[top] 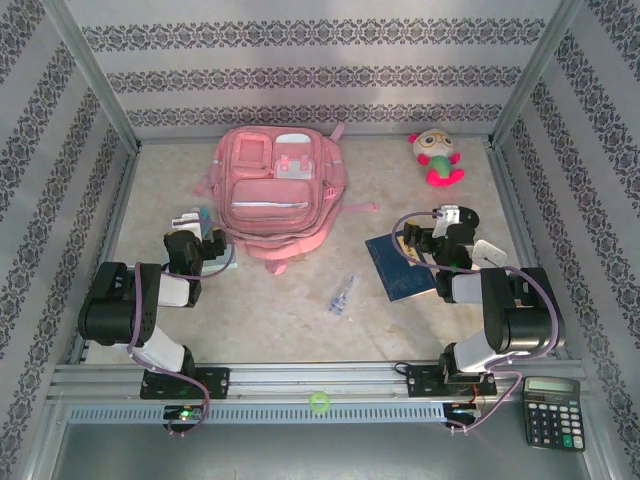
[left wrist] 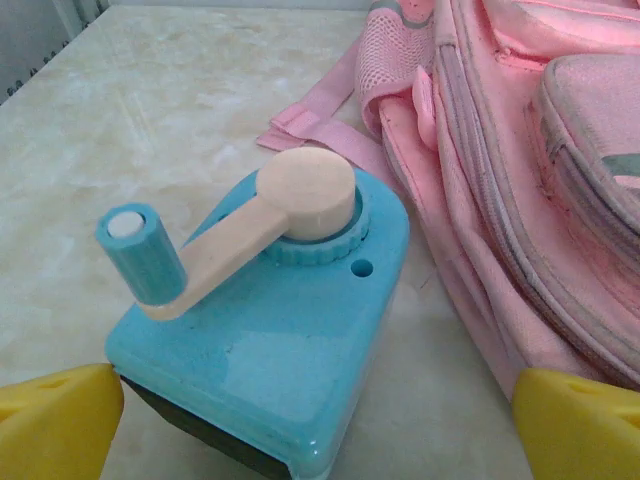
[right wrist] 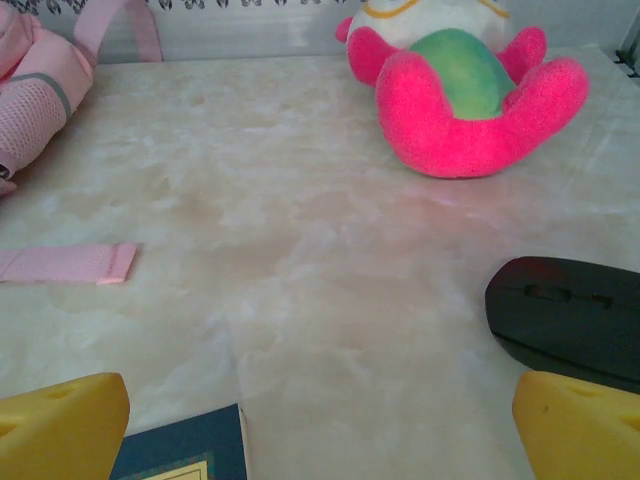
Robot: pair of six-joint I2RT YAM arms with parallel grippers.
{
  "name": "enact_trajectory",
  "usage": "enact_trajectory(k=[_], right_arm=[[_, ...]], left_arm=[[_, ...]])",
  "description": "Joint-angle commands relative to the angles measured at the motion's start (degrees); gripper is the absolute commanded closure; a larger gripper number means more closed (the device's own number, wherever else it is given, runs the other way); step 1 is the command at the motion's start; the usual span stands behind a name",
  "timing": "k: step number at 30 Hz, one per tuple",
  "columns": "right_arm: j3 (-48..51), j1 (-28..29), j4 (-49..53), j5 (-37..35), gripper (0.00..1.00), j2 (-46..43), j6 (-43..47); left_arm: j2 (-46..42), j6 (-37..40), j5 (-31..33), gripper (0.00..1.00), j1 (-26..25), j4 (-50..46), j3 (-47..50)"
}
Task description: Pack books, pencil case, and school supplies into a backpack
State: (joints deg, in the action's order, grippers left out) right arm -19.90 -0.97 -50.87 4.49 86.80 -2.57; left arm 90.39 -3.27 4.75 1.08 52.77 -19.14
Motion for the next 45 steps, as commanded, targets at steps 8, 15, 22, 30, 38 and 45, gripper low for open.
enact_trajectory(k=[8,15,22,30,38,45], right_arm=[[-1.54,0.36,-3.62,0.06,0.02,0.83,0.97],[-1.54,0.36,-3.62,0.08,0.02,0.78,0.85],[-1.54,0.34,-3.62,0.08,0.02,0.87,0.87],[-2.89,0.48,2.06,0.77,0.02,-3.23,1.16],[-19.43,11.89,39.56,-9.69,0.02,-21.55,-5.88],[-40.71,28.64,58.72,-9.3,0.02,-8.76,-18.29]], left_arm=[[0.94,1.58,-0.52,0.01,-0.99,4.8,-1.51],[0.76,2.91,-3.35,0.01,-1.08,1.71,-2.92],[0.93,3.27,-5.04,0.01,-1.08,1.5,-3.14],[-4.52,3.97,-6.88,0.01,-1.08,-8.09,-6.36],[-15.2,-5.07,-10.01,0.08,-1.07,-39.71,-25.49],[-4.66,-12.82,-19.62,0.28,-1.04,-60.81,-41.8]])
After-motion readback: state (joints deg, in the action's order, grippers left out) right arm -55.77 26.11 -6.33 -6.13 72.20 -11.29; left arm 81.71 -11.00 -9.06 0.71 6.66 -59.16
